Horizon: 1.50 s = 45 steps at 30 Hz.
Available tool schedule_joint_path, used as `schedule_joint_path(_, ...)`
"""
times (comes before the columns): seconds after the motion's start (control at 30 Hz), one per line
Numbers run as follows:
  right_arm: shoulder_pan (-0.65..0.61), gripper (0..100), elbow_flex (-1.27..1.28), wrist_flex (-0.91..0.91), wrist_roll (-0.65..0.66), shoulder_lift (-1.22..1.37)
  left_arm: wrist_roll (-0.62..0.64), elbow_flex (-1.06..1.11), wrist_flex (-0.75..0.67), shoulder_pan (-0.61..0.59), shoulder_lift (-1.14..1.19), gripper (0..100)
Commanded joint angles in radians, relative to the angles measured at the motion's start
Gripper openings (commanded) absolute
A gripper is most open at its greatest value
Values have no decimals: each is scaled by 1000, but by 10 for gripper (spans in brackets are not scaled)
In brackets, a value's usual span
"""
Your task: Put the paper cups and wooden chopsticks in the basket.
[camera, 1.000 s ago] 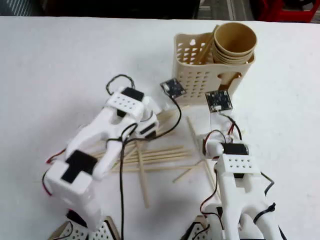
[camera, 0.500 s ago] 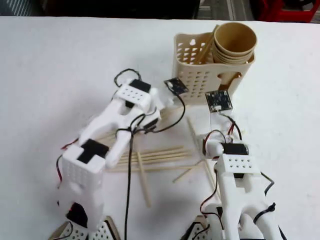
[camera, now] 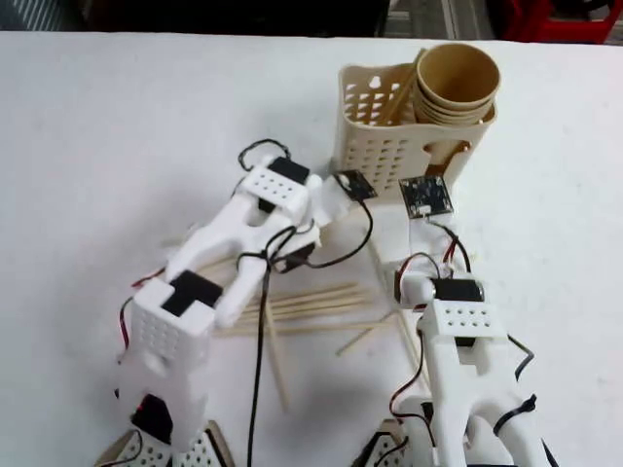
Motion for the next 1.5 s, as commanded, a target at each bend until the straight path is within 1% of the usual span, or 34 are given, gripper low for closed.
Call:
schedule_joint_path(0.0,8,28,-44,-13,0,-13,-9,6,58,25,-136,22)
schedule_joint_path(0.23,10,28,-44,-13,0,-15,-6,29,61,22,-348,22)
schedule_joint_path(0.4,10,28,-44,-13,0,-15,0,-31,95,30,-444,22)
schedule_joint_path(0.6,10,28,-44,-13,0,-15,9,-215,138,31,-510,22)
schedule_joint_path(0.73,10,28,-44,-18,0,-15,100,-379,135,53,-512,22)
schedule_joint_path(0.83,10,28,-44,-19,0,-15,138,-493,117,110,-510,22)
schedule_joint_path(0.97,10,28,-44,-19,0,-15,150,-628,44,188,-510,21)
schedule_joint_path(1.07,10,28,-44,-19,0,-15,150,-690,-35,217,-510,21)
schedule_joint_path(1.4,10,28,-44,-19,0,-15,152,-698,-411,226,-509,20)
schedule_joint_path(1.47,10,28,-44,-19,0,-15,186,-698,-479,228,-507,20)
